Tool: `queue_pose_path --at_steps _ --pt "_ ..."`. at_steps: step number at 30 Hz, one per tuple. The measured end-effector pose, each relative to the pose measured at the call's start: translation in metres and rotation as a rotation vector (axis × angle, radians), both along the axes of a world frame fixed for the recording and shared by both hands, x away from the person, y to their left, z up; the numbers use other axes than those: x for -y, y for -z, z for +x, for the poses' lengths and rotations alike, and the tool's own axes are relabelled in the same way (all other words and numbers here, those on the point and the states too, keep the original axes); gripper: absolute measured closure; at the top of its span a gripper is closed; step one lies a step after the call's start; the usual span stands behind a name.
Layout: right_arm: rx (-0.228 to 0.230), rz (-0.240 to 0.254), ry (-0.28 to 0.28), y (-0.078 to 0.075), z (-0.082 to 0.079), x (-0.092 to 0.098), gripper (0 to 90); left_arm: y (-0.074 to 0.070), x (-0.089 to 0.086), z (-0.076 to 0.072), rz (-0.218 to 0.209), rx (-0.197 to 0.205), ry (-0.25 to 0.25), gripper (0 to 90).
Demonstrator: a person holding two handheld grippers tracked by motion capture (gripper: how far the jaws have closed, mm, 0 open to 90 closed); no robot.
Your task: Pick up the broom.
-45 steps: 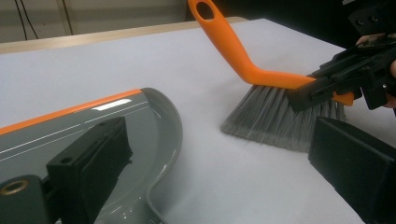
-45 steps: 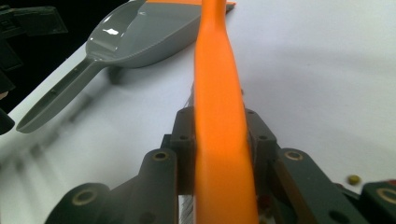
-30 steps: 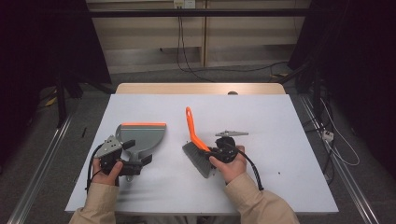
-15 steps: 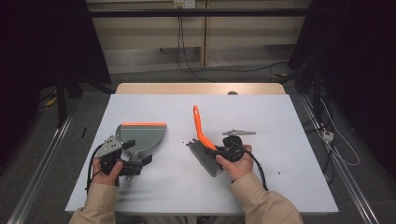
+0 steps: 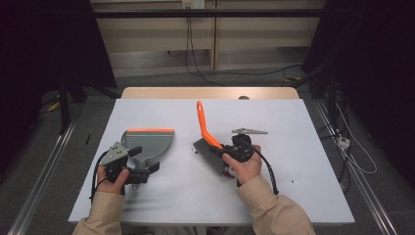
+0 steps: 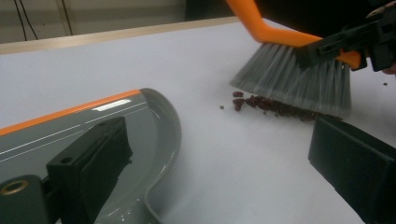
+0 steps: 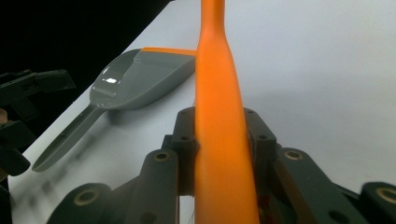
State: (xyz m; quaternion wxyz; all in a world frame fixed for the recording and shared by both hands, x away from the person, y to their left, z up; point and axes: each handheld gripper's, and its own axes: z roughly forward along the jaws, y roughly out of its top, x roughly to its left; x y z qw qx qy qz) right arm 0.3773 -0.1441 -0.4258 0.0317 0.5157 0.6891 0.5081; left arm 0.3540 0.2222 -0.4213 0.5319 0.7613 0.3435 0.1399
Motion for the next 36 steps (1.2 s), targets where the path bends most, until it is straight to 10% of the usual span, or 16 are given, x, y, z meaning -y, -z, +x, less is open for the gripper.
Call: queue_pose_path --at_steps 15,36 --pt "-0.04 -0.058 0.009 0.017 0.032 -0.059 71.2 0.0 -0.001 0.001 -0.001 -0.007 -0.005 5.2" --pt "-0.096 -0.064 0.097 0.019 0.012 -0.008 70.9 0.001 0.001 0.0 0.006 -0.003 0.0 5.2"
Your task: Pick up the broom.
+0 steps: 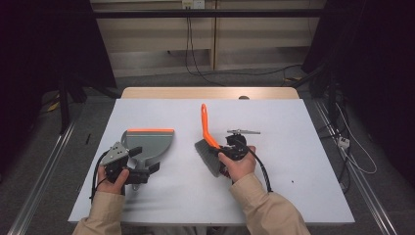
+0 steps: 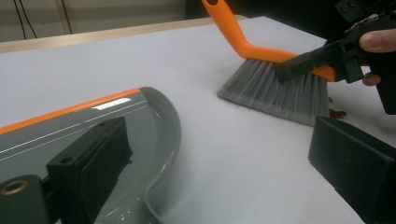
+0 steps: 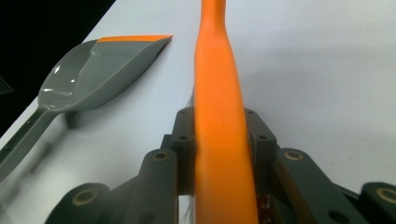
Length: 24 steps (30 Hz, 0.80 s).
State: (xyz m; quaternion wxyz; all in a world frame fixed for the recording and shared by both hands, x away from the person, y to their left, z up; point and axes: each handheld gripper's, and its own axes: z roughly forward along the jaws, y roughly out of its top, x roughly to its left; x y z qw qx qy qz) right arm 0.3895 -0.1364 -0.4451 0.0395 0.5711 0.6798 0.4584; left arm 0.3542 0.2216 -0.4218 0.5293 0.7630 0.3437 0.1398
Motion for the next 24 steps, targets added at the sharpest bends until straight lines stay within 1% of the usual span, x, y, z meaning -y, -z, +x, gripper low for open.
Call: queue_pose_path --at_steps 3,9,10,13,16,17,19,20,22,24 --pt "0.01 -0.004 -0.002 -0.001 -0.003 0.004 71.0 0.0 0.0 0.0 0.001 -0.001 -0.001 5.2" --pt "0.022 0.022 -0.021 -0.002 -0.003 0.005 71.2 0.0 0.001 0.0 0.0 -0.001 0.001 5.2" --pt "0.017 0.026 -0.024 -0.003 -0.004 0.004 71.2 0.0 0.0 0.0 0.003 0.001 0.002 5.2" --pt "0.021 0.041 -0.039 -0.007 -0.005 0.004 71.3 0.0 0.0 0.0 0.003 0.002 0.003 5.2" --pt "0.04 0.062 -0.056 -0.013 -0.008 0.006 71.2 0.0 0.001 0.0 0.003 0.001 0.002 5.2" --pt "0.053 0.063 -0.062 -0.017 -0.009 0.007 71.2 0.0 0.001 0.0 0.003 0.001 0.003 5.2" --pt "0.082 0.049 -0.073 -0.024 -0.01 0.01 71.2 0.0 0.001 0.0 0.003 0.001 0.003 5.2" --pt "0.102 0.028 -0.08 -0.028 -0.01 0.013 71.3 0.0 0.0 0.0 0.004 0.002 0.004 5.2" --pt "0.116 0.009 -0.086 -0.033 -0.011 0.017 71.3 0.0 0.0 0.0 0.004 0.002 0.001 5.2" --pt "0.129 0.001 -0.089 -0.038 -0.011 0.024 71.3 0.0 0.0 0.0 0.002 0.002 0.001 5.2"
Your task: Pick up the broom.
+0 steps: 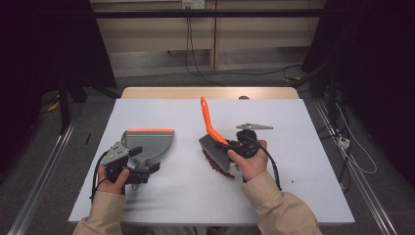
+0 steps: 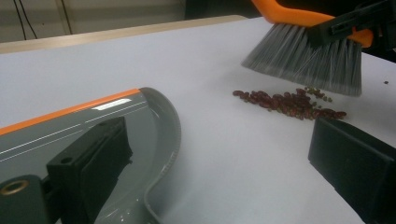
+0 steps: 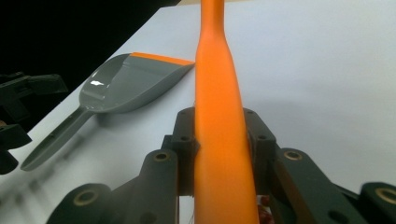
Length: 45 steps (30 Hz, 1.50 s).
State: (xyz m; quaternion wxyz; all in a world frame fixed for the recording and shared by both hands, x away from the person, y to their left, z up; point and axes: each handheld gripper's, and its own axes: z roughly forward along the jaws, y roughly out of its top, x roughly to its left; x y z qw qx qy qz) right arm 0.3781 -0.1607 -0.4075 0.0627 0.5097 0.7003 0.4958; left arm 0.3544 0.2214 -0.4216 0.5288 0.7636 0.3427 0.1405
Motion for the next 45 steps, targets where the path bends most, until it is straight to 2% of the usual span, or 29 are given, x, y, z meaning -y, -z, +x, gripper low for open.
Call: queue_pose_path --at_steps 2,8,16,19,21,25,33,42,45 --pt "0.009 -0.023 -0.001 -0.003 -0.001 0.008 71.3 0.0 0.0 0.0 -0.001 0.001 0.0 5.2" --pt "0.03 -0.049 0.023 -0.007 -0.004 0.034 71.3 0.0 0.001 0.0 -0.001 0.0 0.002 5.2" --pt "0.045 -0.089 0.038 -0.003 -0.01 0.058 71.3 0.0 0.002 0.0 -0.005 -0.001 0.004 5.2" --pt "0.046 -0.095 0.057 -0.003 -0.012 0.068 71.4 0.001 0.002 0.001 -0.005 -0.002 0.006 5.2" --pt "0.062 -0.117 0.066 -0.003 -0.013 0.074 71.4 0.0 0.002 0.0 -0.004 -0.001 0.008 5.2" --pt "0.076 -0.124 0.095 -0.005 -0.017 0.089 71.3 0.0 0.002 0.001 -0.003 -0.002 0.003 5.2" --pt "0.078 -0.164 0.128 -0.001 -0.026 0.114 71.4 0.0 0.002 0.0 -0.002 0.001 0.002 5.2" --pt "0.077 -0.2 0.19 0.006 -0.041 0.147 71.3 0.0 0.003 0.0 0.001 -0.001 0.003 5.2" --pt "0.075 -0.231 0.211 0.009 -0.047 0.155 71.3 0.001 0.003 0.0 0.001 -0.002 0.005 5.2"
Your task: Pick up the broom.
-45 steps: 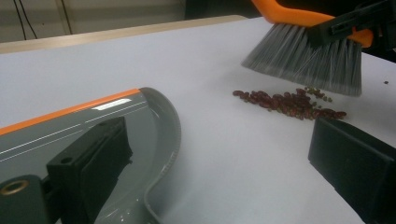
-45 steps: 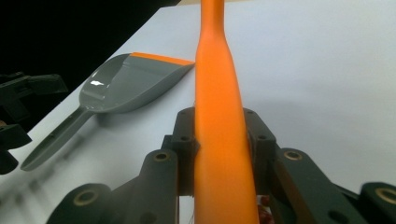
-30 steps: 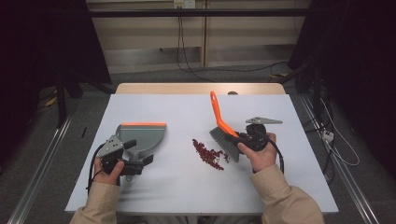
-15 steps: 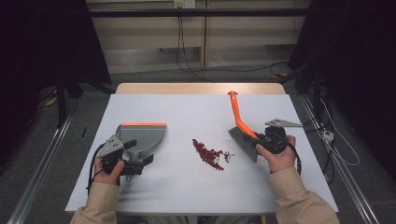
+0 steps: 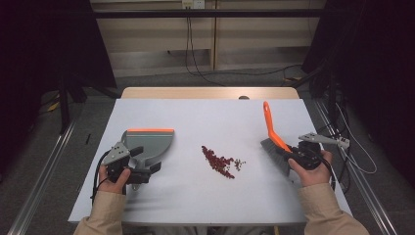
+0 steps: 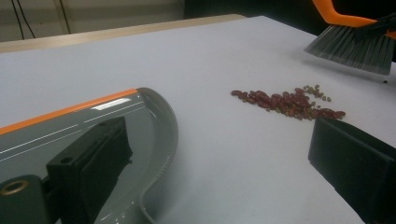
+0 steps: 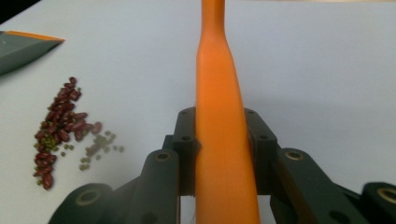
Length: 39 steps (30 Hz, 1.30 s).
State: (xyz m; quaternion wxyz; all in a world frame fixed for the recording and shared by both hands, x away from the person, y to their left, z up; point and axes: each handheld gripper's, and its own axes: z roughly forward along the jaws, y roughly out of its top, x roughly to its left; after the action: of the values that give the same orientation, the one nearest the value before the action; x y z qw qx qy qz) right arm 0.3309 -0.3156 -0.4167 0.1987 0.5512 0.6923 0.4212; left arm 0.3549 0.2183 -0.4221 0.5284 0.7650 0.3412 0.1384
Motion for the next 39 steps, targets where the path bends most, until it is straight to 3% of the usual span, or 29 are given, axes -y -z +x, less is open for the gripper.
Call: queue_pose_path --at_steps 2,9,13,18,25,29,39 --pt "0.002 -0.011 0.011 0.001 -0.004 0.005 71.3 0.001 0.001 0.001 -0.002 -0.004 -0.001 5.2" --pt "0.027 -0.13 0.047 -0.001 -0.021 0.016 71.3 0.001 0.001 0.001 -0.003 -0.005 0.0 5.2" --pt "0.032 -0.178 0.062 0.006 -0.031 0.016 71.3 0.002 0.002 0.002 0.005 -0.01 0.0 5.2" --pt "0.065 -0.162 0.07 0.016 -0.037 0.001 71.4 0.003 0.004 0.003 0.002 -0.01 0.006 5.2" --pt "0.086 -0.164 0.056 0.019 -0.022 -0.03 71.4 0.003 0.005 0.004 0.005 -0.014 0.004 5.2" --pt "0.088 -0.13 0.053 0.02 -0.01 -0.048 71.4 0.003 0.004 0.004 0.001 -0.011 0.003 5.2" --pt "0.118 -0.153 0.01 0.023 0.014 -0.1 71.3 0.002 0.002 0.004 0.0 -0.005 0.004 5.2"
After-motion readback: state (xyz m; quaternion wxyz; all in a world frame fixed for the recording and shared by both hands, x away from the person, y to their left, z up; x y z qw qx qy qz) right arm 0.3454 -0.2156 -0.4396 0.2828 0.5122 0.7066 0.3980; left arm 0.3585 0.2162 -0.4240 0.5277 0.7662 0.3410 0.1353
